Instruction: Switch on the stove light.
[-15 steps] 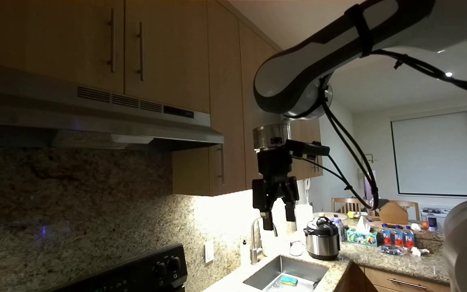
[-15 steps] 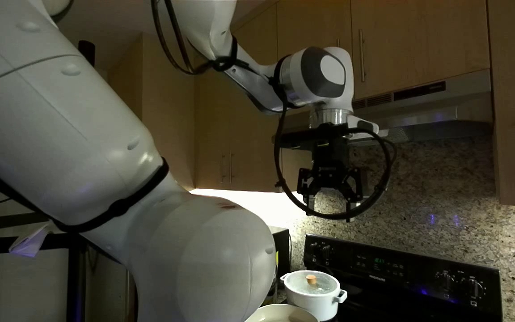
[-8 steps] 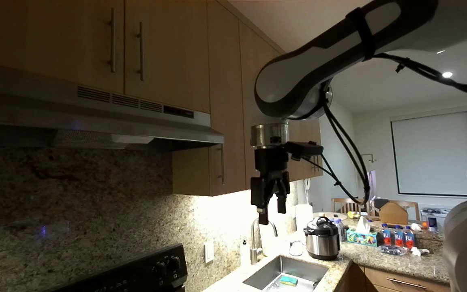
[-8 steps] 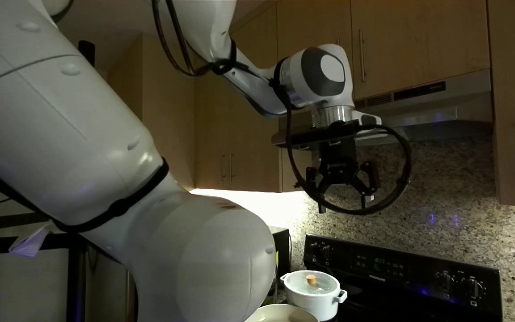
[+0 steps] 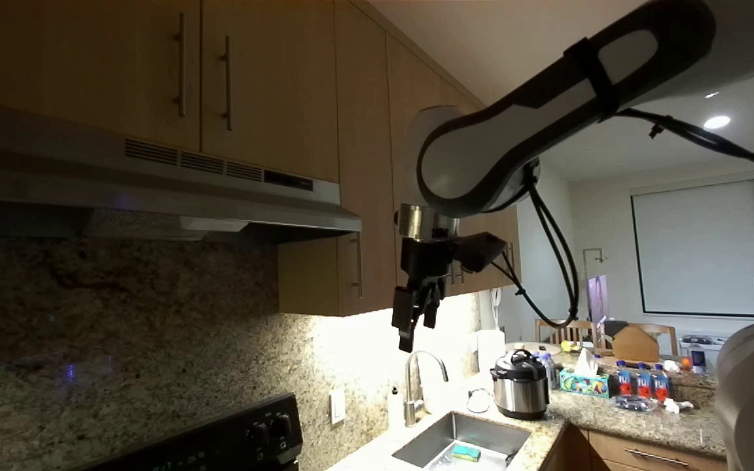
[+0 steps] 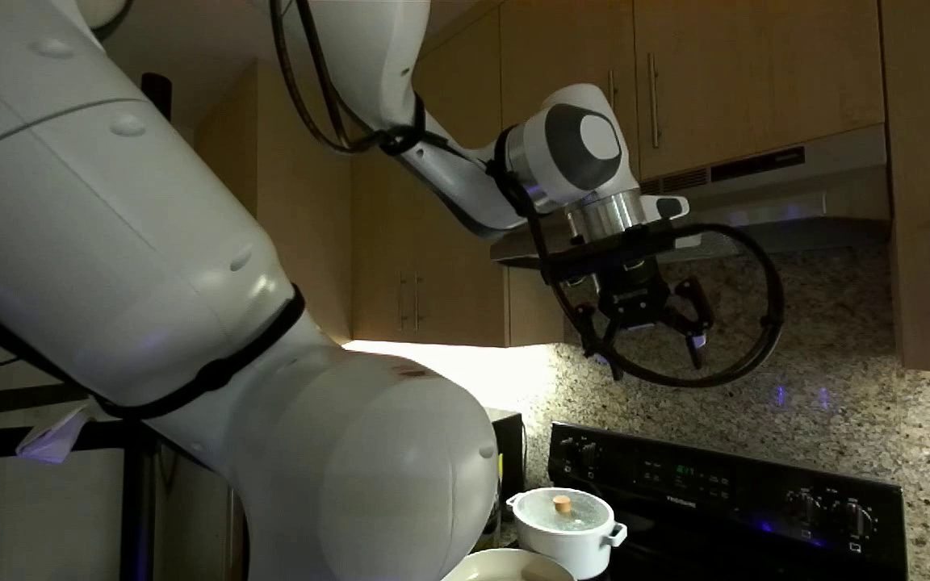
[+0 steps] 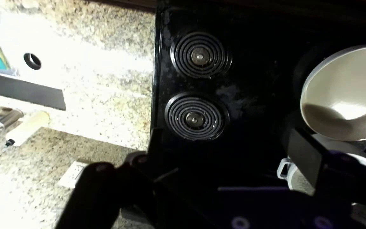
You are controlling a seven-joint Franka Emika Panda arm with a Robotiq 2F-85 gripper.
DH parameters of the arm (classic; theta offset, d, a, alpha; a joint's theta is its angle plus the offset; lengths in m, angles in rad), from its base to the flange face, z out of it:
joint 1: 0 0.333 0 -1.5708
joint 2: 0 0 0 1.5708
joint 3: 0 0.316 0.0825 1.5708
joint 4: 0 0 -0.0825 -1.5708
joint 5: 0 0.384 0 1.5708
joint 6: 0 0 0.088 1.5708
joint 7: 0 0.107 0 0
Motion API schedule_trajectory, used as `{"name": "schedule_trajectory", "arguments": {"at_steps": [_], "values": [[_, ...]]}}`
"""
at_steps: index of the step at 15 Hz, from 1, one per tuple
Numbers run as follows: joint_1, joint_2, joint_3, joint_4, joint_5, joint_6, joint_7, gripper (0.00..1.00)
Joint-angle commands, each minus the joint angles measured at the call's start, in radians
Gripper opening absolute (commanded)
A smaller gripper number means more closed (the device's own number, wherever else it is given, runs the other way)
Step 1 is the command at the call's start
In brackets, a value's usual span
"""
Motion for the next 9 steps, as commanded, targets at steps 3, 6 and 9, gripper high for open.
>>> {"name": "schedule_trajectory", "arguments": {"at_steps": [3, 6, 9], "values": [[-0.006, -0.02, -0.006, -0.074, -0.074, 0.247, -0.068, 1.0], [-0.017, -0.016, -0.006, -0.093, -0.115, 0.335, -0.097, 1.0], [-0.039, -0.013, 0.001, -0.111, -0.173, 0.427, -0.107, 1.0]]}}
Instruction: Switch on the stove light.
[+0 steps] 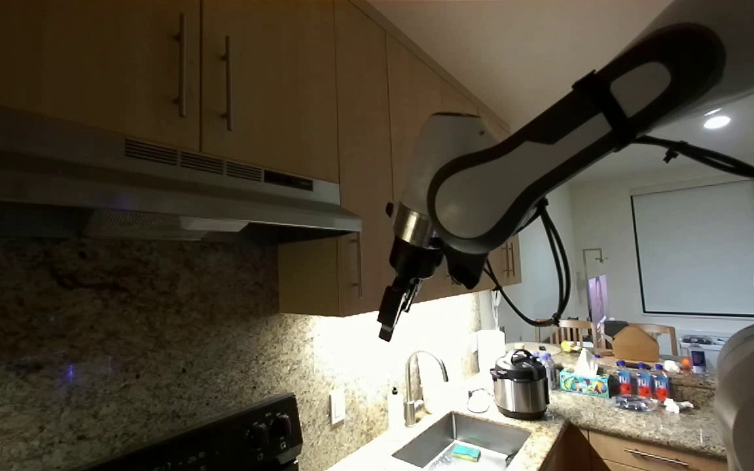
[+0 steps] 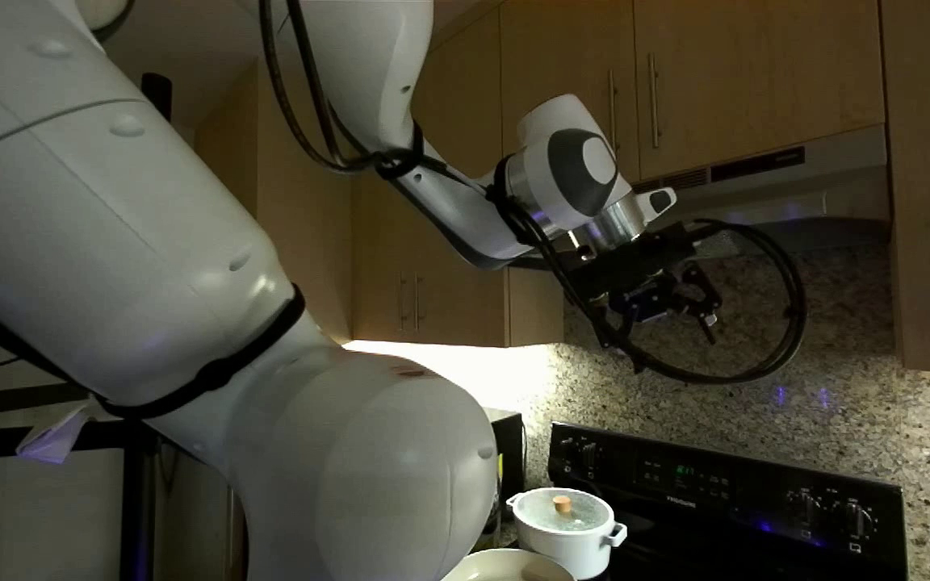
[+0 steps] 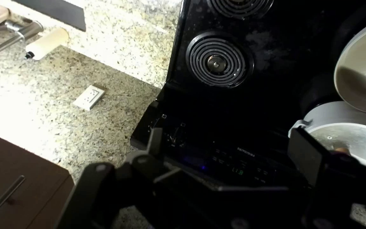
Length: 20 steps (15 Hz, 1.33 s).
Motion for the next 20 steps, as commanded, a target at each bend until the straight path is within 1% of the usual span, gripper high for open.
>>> {"name": "schedule_trajectory", "arguments": {"at_steps": [1, 4, 5, 7, 11, 12, 14, 18, 20], "values": [[-0.037, -0.012, 0.004, -0.039, -0.068, 0.125, -0.046, 1.0], [-0.048, -0.006, -0.002, -0.055, -0.101, 0.239, -0.058, 1.0], [-0.038, 0.0, 0.01, -0.029, -0.061, 0.169, -0.023, 1.0], [-0.041, 0.0, 0.009, -0.036, -0.065, 0.198, -0.035, 1.0], [-0.041, 0.0, 0.009, -0.036, -0.065, 0.201, -0.038, 1.0], [-0.035, 0.005, 0.004, -0.036, -0.057, 0.22, -0.033, 1.0], [-0.047, 0.017, 0.007, -0.035, -0.068, 0.283, -0.03, 1.0], [-0.091, 0.052, 0.021, -0.035, -0.104, 0.497, -0.048, 1.0], [-0.119, 0.07, 0.032, -0.035, -0.103, 0.578, -0.05, 1.0]]}}
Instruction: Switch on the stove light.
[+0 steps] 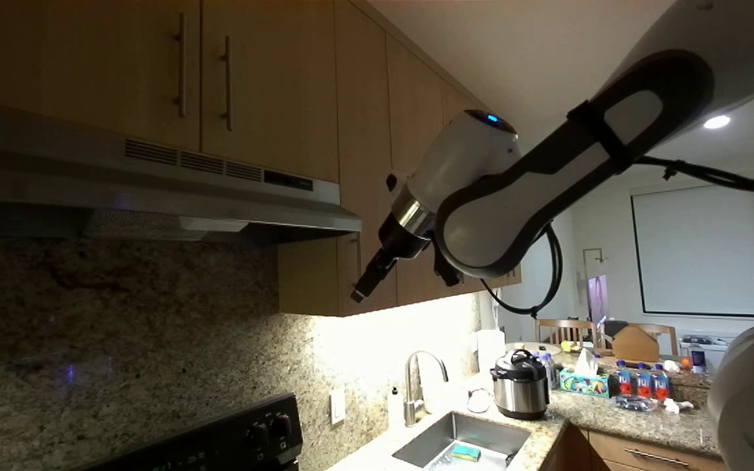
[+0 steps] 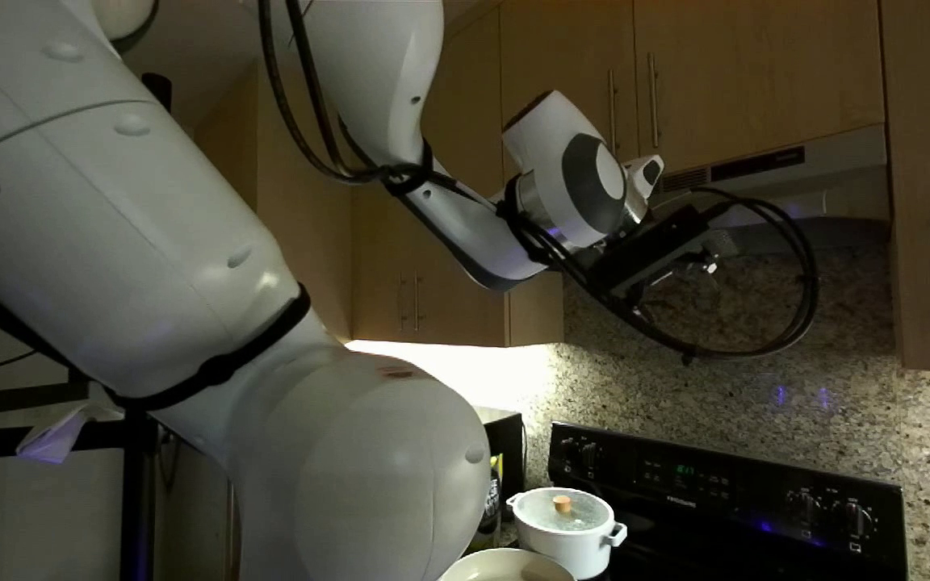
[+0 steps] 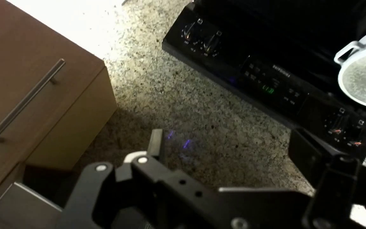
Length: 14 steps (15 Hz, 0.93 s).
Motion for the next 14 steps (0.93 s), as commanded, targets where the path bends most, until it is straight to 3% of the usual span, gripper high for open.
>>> {"name": "schedule_trajectory", "arguments": {"at_steps": [1, 5, 6, 14], "values": [[-0.088, 0.043, 0.047, 0.0, -0.02, 0.152, -0.014, 1.0], [-0.167, 0.077, 0.101, 0.0, -0.007, 0.277, 0.05, 1.0], [-0.118, 0.049, 0.069, 0.0, 0.024, 0.202, -0.005, 1.0], [-0.144, 0.065, 0.089, 0.0, 0.028, 0.239, 0.004, 1.0]]}}
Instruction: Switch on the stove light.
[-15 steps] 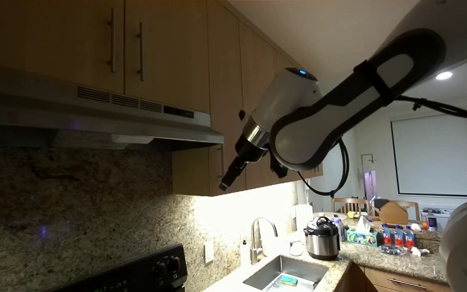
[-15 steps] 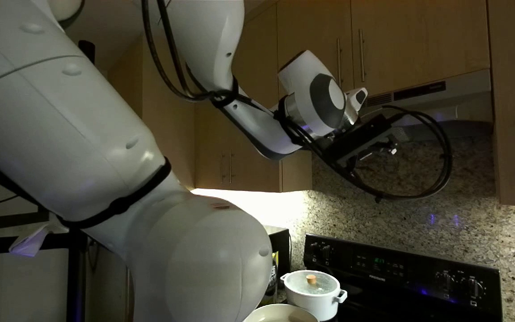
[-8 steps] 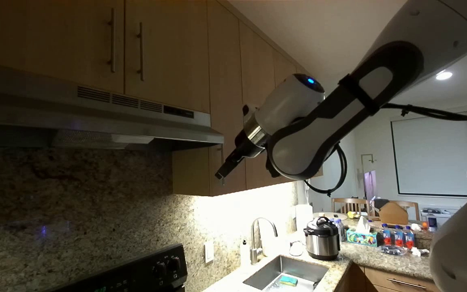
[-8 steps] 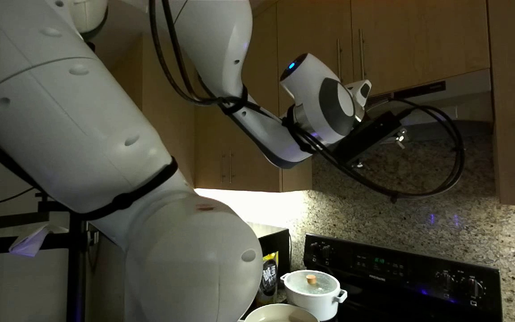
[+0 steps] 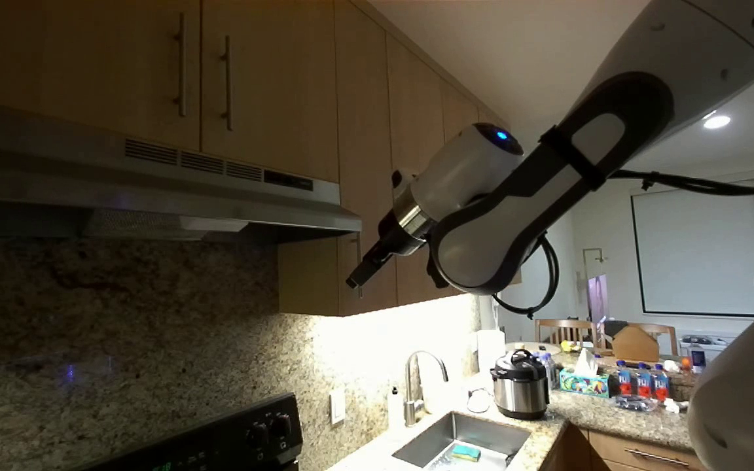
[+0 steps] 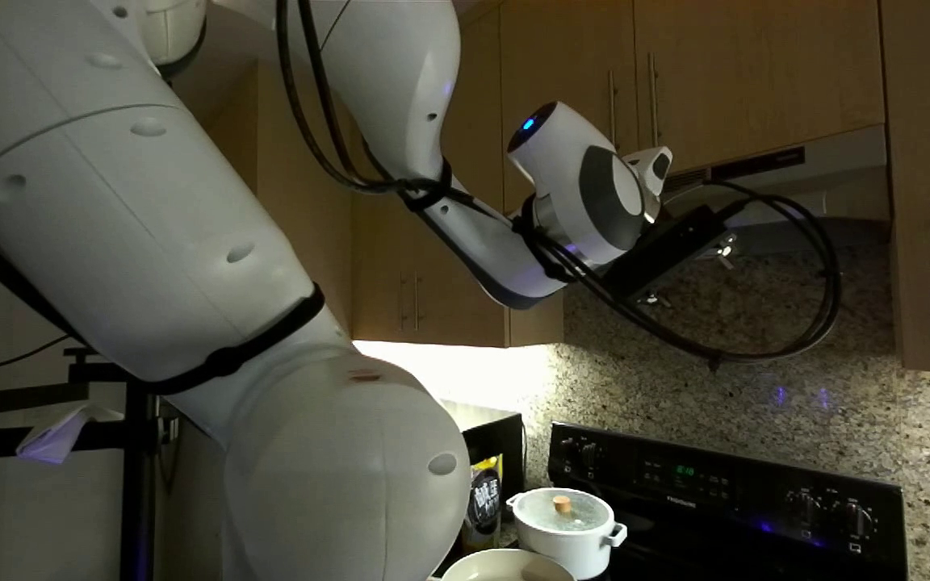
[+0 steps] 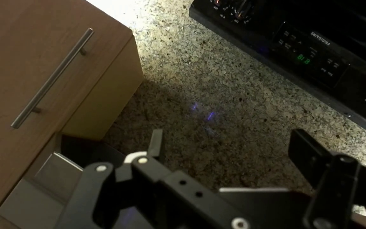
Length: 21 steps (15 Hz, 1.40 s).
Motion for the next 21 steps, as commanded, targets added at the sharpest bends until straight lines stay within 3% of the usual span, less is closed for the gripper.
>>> {"name": "schedule_trajectory", "arguments": {"at_steps": [1, 3, 8, 11, 13, 16, 19, 21], "values": [[-0.052, 0.003, 0.067, 0.022, 0.013, -0.028, 0.029, 1.0], [-0.079, 0.018, 0.121, 0.055, 0.029, -0.031, 0.063, 1.0], [-0.381, -0.067, 0.455, 0.174, 0.128, -0.093, 0.306, 1.0], [-0.478, -0.146, 0.559, 0.239, 0.195, -0.217, 0.438, 1.0], [-0.496, -0.217, 0.564, 0.262, 0.216, -0.312, 0.516, 1.0], [-0.471, -0.26, 0.496, 0.305, 0.216, -0.437, 0.568, 1.0], [-0.472, -0.21, 0.432, 0.384, 0.186, -0.461, 0.551, 1.0], [-0.499, -0.169, 0.438, 0.431, 0.165, -0.432, 0.565, 1.0]]}}
